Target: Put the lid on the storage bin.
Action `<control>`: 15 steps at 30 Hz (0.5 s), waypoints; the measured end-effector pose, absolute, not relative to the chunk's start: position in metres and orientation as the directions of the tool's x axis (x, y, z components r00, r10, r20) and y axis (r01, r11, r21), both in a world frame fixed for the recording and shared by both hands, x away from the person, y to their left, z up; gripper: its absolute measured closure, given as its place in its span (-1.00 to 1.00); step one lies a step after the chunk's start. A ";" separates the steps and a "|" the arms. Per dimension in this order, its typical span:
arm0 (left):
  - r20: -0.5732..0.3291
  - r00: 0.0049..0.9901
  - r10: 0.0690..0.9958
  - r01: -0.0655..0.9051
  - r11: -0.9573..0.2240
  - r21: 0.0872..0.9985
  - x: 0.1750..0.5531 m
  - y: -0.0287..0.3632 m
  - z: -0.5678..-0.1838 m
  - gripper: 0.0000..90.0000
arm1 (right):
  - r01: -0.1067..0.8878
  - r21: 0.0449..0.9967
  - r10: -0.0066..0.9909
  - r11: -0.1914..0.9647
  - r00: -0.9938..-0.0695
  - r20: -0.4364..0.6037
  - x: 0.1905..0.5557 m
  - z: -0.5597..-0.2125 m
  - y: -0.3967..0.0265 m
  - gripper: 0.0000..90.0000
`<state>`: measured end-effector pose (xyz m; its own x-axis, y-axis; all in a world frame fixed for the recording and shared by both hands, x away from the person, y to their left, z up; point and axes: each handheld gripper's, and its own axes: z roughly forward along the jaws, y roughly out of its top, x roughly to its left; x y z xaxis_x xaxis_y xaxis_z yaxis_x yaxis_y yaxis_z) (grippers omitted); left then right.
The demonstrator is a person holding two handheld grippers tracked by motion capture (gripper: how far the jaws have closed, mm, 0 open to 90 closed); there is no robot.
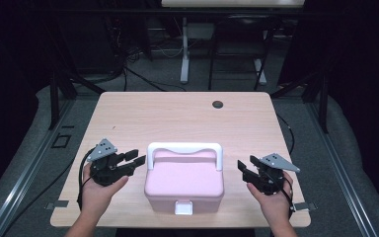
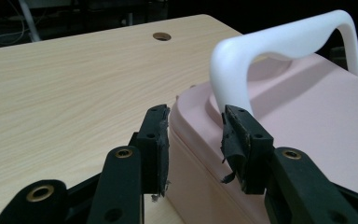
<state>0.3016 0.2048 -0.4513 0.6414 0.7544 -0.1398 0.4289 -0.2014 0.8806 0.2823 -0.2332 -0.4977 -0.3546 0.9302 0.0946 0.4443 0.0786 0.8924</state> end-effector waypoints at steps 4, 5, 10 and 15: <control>-0.138 0.626 0.768 0.424 -0.187 0.886 0.306 0.209 -0.454 0.30 | 0.448 0.891 0.931 0.078 -0.352 0.096 0.282 -0.498 -0.234 0.07; -0.138 0.623 0.770 0.425 -0.185 0.886 0.307 0.211 -0.454 0.29 | 0.449 0.890 0.931 0.076 -0.352 0.097 0.283 -0.498 -0.234 0.07; -0.151 0.606 0.781 0.432 -0.164 0.887 0.309 0.219 -0.460 0.26 | 0.446 0.892 0.931 0.077 -0.352 0.095 0.283 -0.499 -0.235 0.07; -0.150 0.592 0.792 0.441 -0.162 0.883 0.309 0.228 -0.467 0.24 | 0.450 0.890 0.932 0.079 -0.349 0.094 0.283 -0.500 -0.236 0.07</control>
<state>0.3090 0.2279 -0.4671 0.5918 0.7920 -0.1499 0.4408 -0.1622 0.8828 0.2832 -0.2356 -0.5004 -0.3489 0.9324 0.0939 0.4499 0.0787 0.8896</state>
